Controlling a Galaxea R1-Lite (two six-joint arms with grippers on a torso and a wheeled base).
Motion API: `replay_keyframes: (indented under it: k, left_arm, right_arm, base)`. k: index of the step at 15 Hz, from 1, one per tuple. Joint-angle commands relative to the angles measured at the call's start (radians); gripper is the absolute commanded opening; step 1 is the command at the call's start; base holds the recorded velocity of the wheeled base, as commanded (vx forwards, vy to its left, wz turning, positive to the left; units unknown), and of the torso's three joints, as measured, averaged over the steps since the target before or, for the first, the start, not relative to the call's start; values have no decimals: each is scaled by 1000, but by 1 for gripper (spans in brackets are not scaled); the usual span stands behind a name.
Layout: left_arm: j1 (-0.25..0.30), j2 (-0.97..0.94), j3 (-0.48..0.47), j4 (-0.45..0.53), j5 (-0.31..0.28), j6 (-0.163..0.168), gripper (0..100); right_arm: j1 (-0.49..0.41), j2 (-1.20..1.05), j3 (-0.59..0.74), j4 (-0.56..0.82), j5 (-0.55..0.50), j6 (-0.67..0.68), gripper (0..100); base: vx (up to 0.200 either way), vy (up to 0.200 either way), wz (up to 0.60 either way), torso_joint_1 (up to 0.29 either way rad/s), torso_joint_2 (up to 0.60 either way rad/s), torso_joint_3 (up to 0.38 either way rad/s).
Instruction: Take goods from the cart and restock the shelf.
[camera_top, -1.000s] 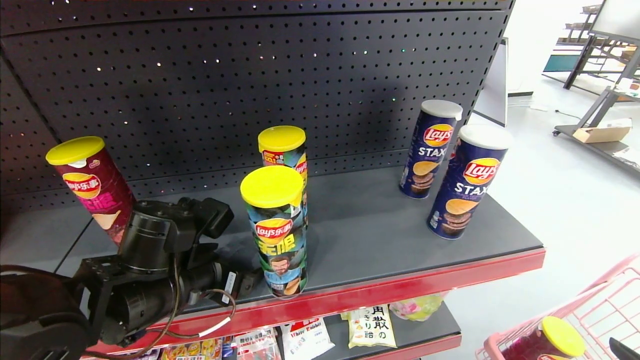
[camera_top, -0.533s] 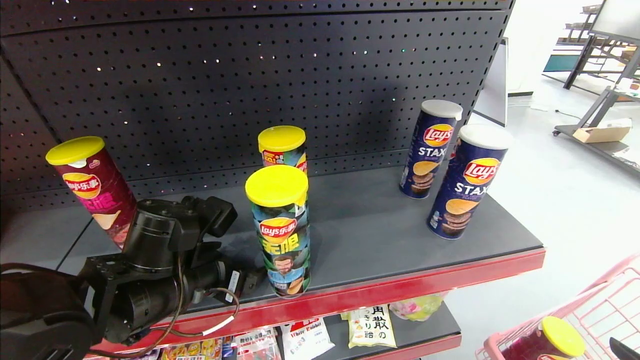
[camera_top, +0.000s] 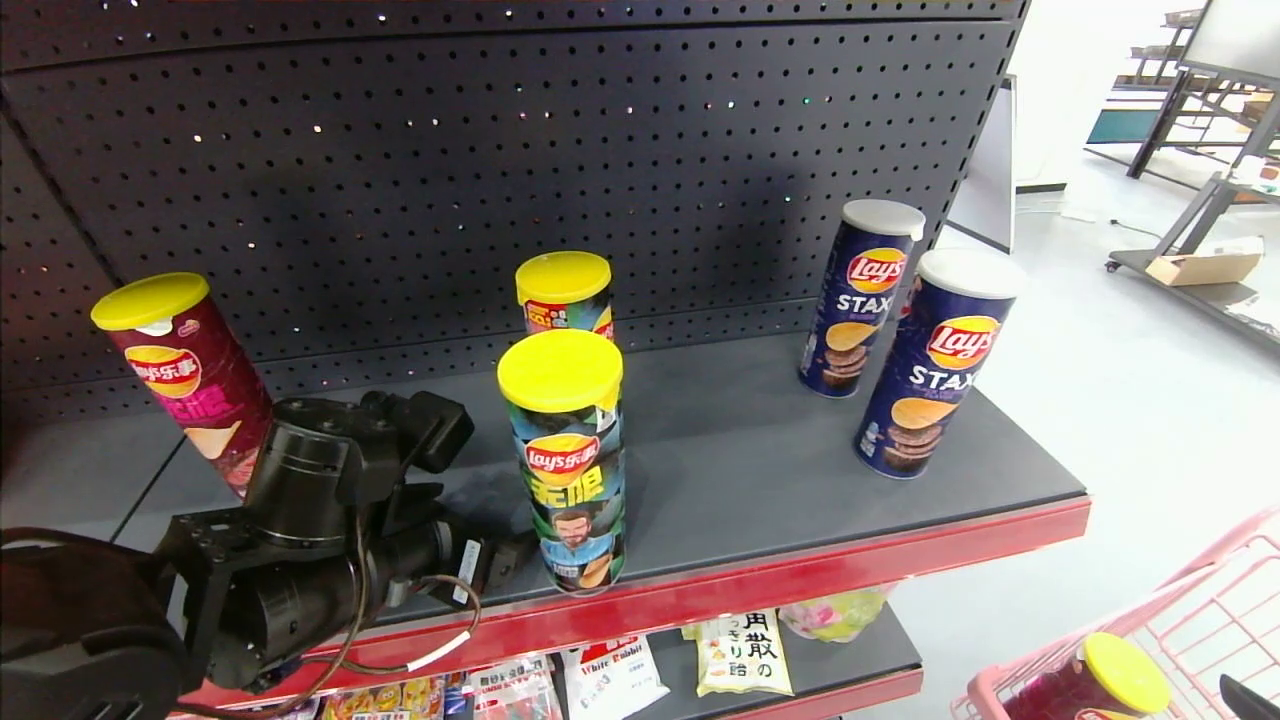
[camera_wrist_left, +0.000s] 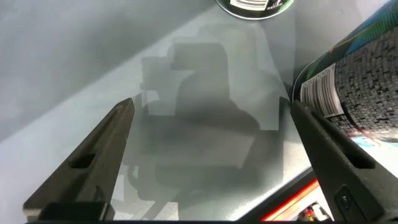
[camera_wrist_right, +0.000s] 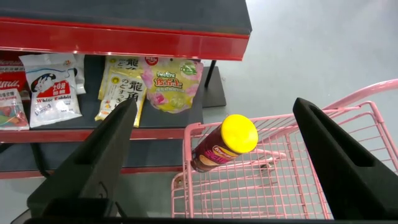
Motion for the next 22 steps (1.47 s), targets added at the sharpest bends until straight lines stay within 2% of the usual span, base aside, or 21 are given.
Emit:
replay_keyframes:
  k: [1, 2, 3, 5, 6, 7, 8, 9, 10, 11, 12, 13, 14, 17, 22]
  left_arm:
    - [8, -45, 10, 2, 24, -29, 100]
    - [49, -127, 47, 3, 38, -41, 100]
    - [85, -196, 76, 3, 38, -31, 100]
    - [157, -427, 145, 56, 36, 23, 100]
    - [192, -552, 158, 138, 36, 65, 100]
    - [221, -644, 151, 232, 36, 89, 100]
    - [263, -868, 84, 574, 27, 115, 100]
    - [264, -983, 16, 812, 19, 112, 100]
    - [264, -1085, -57, 1034, 6, 109, 100]
    - [266, -1150, -89, 1137, 1, 107, 100]
    - [267, -1170, -89, 1140, 4, 95, 100]
    - [266, -1171, -89, 1139, 12, 42, 100]
    - [267, -1170, -91, 1137, 12, 31, 100]
    - [266, -1170, -82, 1103, 9, 25, 100]
    - [266, -1176, -79, 1103, 12, 25, 100]
  right_arm:
    - [0, -6, 4, -1, 0, -1, 100]
    - [0, -6, -1, -1, 0, -4, 100]
    - [0, 0, -10, -2, -1, -1, 100]
    - [-21, 0, -16, -1, -20, -4, 100]
    - [-21, -3, -4, -1, -18, -4, 100]
    - [-21, -2, -1, 1, -20, -4, 100]
    - [-26, 11, -10, 4, -26, -4, 100]
    - [-27, 29, -19, 1, -27, -3, 100]
    - [-27, 48, -36, 1, -26, -4, 100]
    - [-27, 75, -41, -1, -26, -4, 100]
    - [-26, 84, -47, -2, -24, -6, 100]
    - [-26, 86, -54, -2, -24, -6, 100]
    - [-26, 86, -54, -2, -24, -6, 100]
    - [-46, 77, -47, 1, -27, -6, 100]
    - [-46, 77, -42, 8, -27, -24, 100]
  base:
    - [0, 0, 0, 0, 0, 0]
    - [0, 0, 0, 0, 0, 0]
    - [0, 0, 0, 0, 0, 0]
    - [0, 0, 0, 0, 0, 0]
    - [0, 0, 0, 0, 0, 0]
    - [0, 0, 0, 0, 0, 0]
    - [0, 0, 0, 0, 0, 0]
    - [0, 0, 0, 0, 0, 0]
    - [0, 0, 0, 0, 0, 0]
    - [0, 0, 0, 0, 0, 0]
    - [0, 0, 0, 0, 0, 0]
    - [0, 0, 0, 0, 0, 0]
    - [0, 0, 0, 0, 0, 0]
    - [0, 0, 0, 0, 0, 0]
    - [-40, 0, 0, 0, 0, 0]
